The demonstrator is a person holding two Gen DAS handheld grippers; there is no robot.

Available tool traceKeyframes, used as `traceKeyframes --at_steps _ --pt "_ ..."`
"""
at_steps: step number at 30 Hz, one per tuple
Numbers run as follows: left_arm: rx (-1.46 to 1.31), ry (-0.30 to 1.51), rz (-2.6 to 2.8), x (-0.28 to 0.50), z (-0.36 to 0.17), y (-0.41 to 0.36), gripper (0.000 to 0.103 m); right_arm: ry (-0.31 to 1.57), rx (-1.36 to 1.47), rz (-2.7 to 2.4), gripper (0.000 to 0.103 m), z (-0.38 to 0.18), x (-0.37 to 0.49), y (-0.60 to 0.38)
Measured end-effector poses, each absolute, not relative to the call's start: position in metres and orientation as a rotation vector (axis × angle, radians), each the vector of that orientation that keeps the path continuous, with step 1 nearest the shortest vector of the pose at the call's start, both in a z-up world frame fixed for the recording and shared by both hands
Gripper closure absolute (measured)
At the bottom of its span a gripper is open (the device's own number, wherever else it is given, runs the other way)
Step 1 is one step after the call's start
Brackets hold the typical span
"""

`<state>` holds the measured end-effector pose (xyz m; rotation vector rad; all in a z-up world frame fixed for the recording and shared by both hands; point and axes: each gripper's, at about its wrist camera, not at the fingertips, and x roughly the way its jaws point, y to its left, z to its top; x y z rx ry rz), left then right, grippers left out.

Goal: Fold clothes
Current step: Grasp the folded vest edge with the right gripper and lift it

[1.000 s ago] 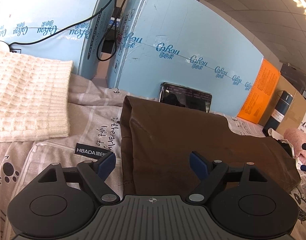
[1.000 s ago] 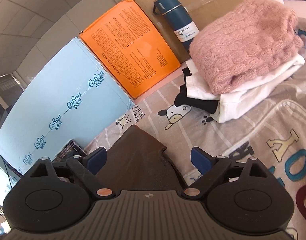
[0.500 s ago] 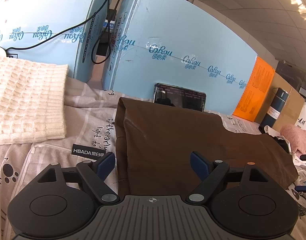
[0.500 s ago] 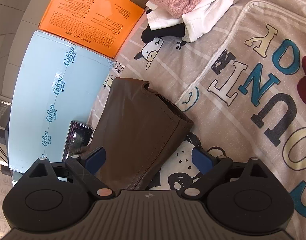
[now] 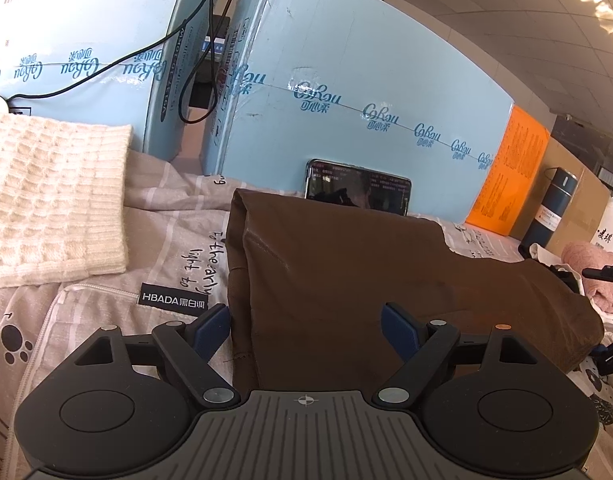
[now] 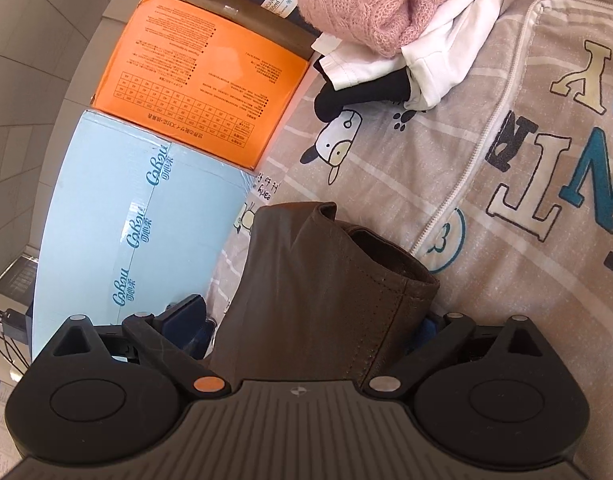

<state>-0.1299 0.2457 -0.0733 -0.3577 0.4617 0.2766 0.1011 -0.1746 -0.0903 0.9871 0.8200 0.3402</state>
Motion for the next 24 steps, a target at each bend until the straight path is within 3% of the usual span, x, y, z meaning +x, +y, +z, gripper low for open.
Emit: traceKeyframes --at_steps 2,4,6,12,24 --pt "-0.360 0.468 0.275 -0.129 -0.074 0.246 0.018 0.796 1.029 0.336 0.006 -0.092 0.102 -0.175" --pt "-0.364 0.475 0.273 -0.128 -0.076 0.247 0.018 0.800 1.061 0.372 0.026 -0.096 0.102 -0.174" --pt "-0.369 0.481 0.272 -0.127 -0.077 0.247 0.018 0.822 1.057 0.393 0.051 -0.099 0.102 -0.169" --pt "-0.379 0.490 0.262 -0.126 -0.079 0.247 0.018 0.792 0.941 0.367 0.092 -0.099 0.095 -0.164" --pt "-0.377 0.494 0.102 -0.124 -0.080 0.239 0.017 0.660 0.889 0.454 0.098 -0.074 0.074 -0.196"
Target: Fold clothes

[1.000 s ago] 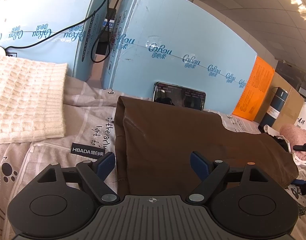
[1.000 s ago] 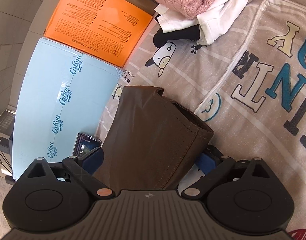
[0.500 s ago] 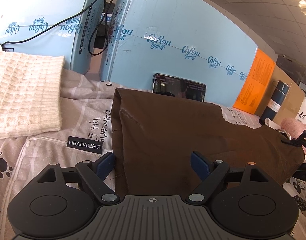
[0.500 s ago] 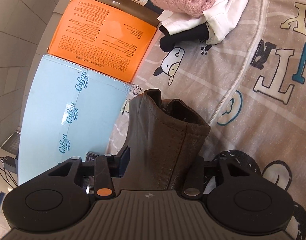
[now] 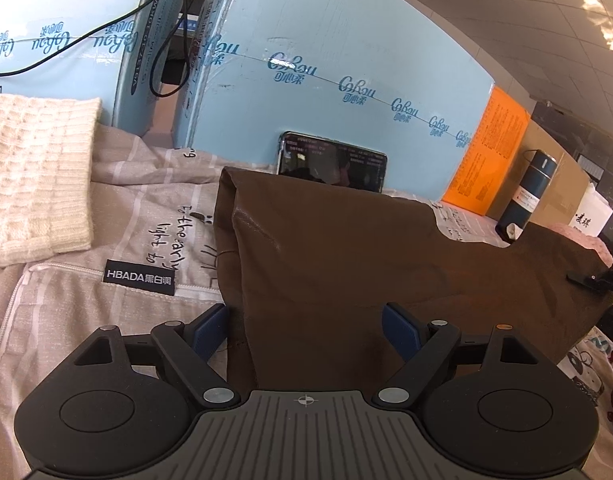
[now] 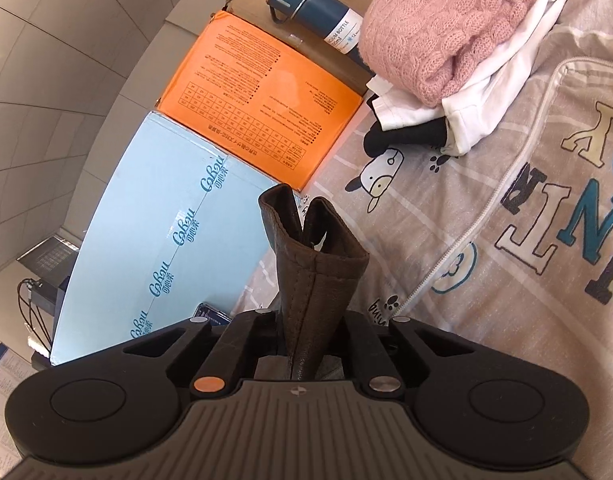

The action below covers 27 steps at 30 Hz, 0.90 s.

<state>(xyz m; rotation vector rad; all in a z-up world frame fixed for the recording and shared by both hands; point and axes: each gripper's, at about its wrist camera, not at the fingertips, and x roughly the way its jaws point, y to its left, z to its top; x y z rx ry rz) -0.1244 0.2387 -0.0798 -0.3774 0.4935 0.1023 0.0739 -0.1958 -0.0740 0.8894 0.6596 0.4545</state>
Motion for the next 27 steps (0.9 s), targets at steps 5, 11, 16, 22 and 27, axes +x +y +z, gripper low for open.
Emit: traceKeyframes --at_steps 5,11,16,22,27 --pt "-0.309 0.437 -0.059 -0.128 -0.074 0.218 0.017 0.591 0.837 0.358 0.098 -0.064 0.070 -0.226" --pt "-0.191 0.489 0.138 -0.121 -0.074 0.211 0.017 0.511 0.743 0.393 0.098 -0.047 0.063 -0.222" --pt "-0.181 0.557 0.203 -0.114 -0.079 0.215 0.017 0.413 0.608 0.538 0.098 -0.017 0.052 -0.185" --pt "-0.161 0.570 0.203 -0.113 -0.080 0.213 0.017 0.358 0.440 0.733 0.098 0.012 0.036 -0.121" --pt "-0.181 0.569 0.195 -0.114 -0.081 0.215 0.017 0.406 0.346 0.907 0.098 0.012 0.022 -0.063"
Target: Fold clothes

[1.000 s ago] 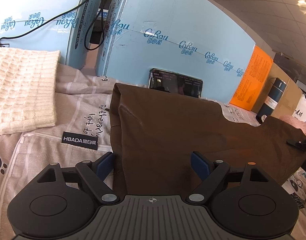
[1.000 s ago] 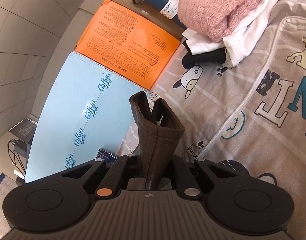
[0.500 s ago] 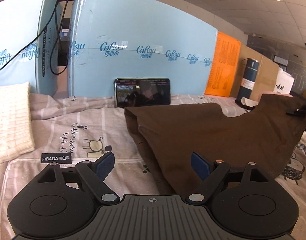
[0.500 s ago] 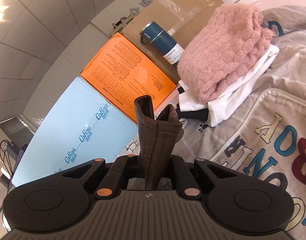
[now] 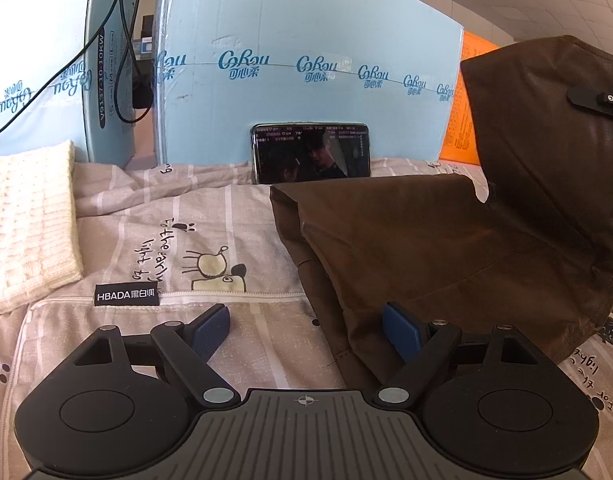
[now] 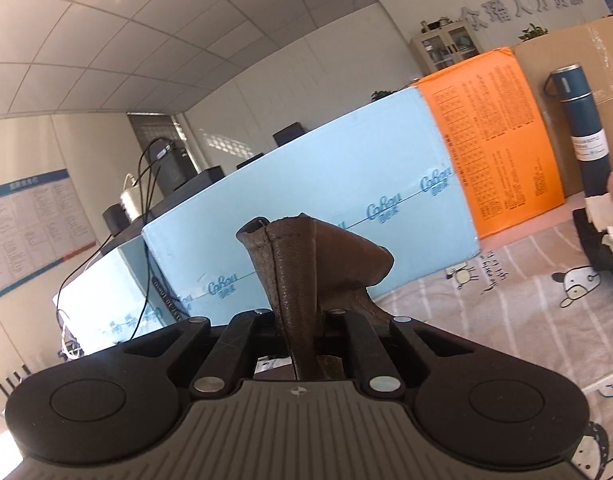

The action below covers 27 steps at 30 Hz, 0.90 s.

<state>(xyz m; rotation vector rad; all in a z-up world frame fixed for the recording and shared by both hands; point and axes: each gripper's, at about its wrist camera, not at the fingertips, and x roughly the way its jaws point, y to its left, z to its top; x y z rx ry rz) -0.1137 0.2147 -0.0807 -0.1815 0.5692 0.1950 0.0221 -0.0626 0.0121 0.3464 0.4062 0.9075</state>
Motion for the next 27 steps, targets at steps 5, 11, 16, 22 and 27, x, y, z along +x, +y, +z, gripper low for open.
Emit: traceKeyframes --at_steps 5,11,16,22,27 --pt "-0.203 0.569 0.187 -0.114 -0.081 0.217 0.017 0.499 0.233 1.001 0.098 -0.011 0.001 -0.018" --pt "-0.231 0.562 0.177 -0.115 -0.081 0.220 0.017 0.615 0.153 1.063 0.088 -0.038 -0.007 -0.001" --pt "-0.286 0.485 0.180 -0.124 -0.076 0.231 0.017 0.719 0.150 1.173 0.048 -0.047 -0.004 -0.003" --pt "-0.343 0.325 0.192 -0.140 -0.062 0.242 0.017 0.816 0.146 1.344 0.022 -0.043 0.001 -0.019" --pt "-0.374 0.262 0.131 -0.140 -0.036 0.230 0.017 0.697 0.135 1.345 0.017 -0.036 0.003 -0.059"
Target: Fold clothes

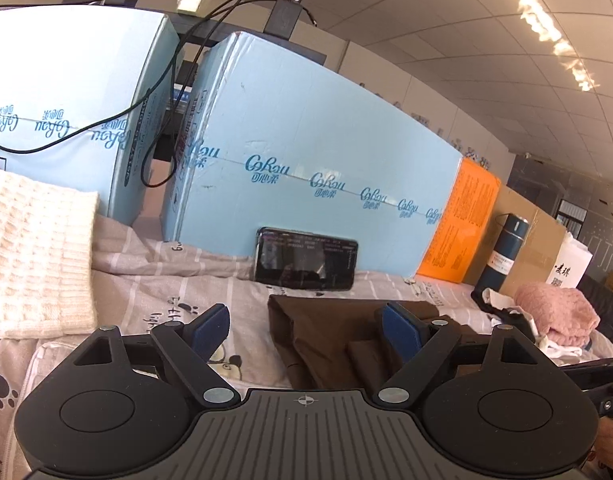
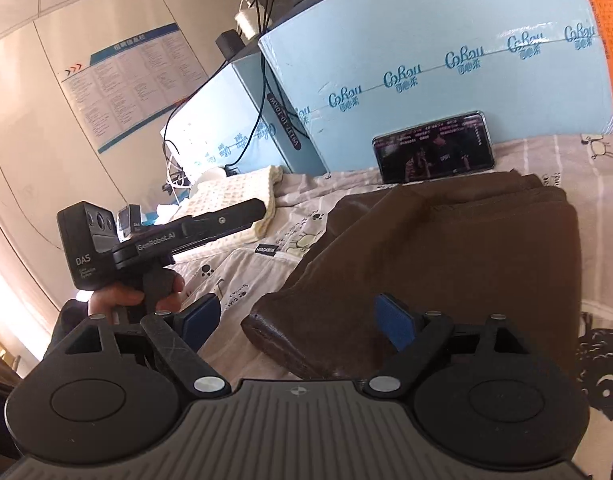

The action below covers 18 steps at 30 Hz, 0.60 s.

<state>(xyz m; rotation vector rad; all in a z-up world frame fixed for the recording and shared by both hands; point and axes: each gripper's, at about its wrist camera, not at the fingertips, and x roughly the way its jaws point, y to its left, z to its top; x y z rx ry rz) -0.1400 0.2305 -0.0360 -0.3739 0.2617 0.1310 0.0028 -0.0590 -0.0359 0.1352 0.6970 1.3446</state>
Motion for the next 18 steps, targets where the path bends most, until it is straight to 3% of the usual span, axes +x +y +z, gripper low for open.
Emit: traceKeyframes --at_steps 11,16,18 --pt "-0.302 0.552 0.047 -0.071 -0.058 0.171 0.018 0.768 0.456 1.161 0.015 -0.066 0.061 -0.105" --pt "-0.224 0.559 0.070 -0.072 -0.068 0.163 0.019 0.788 0.458 1.140 0.014 -0.071 0.063 -0.102" --pt "-0.198 0.554 0.071 -0.072 -0.068 0.160 0.025 0.789 0.462 1.136 0.014 -0.072 0.063 -0.103"
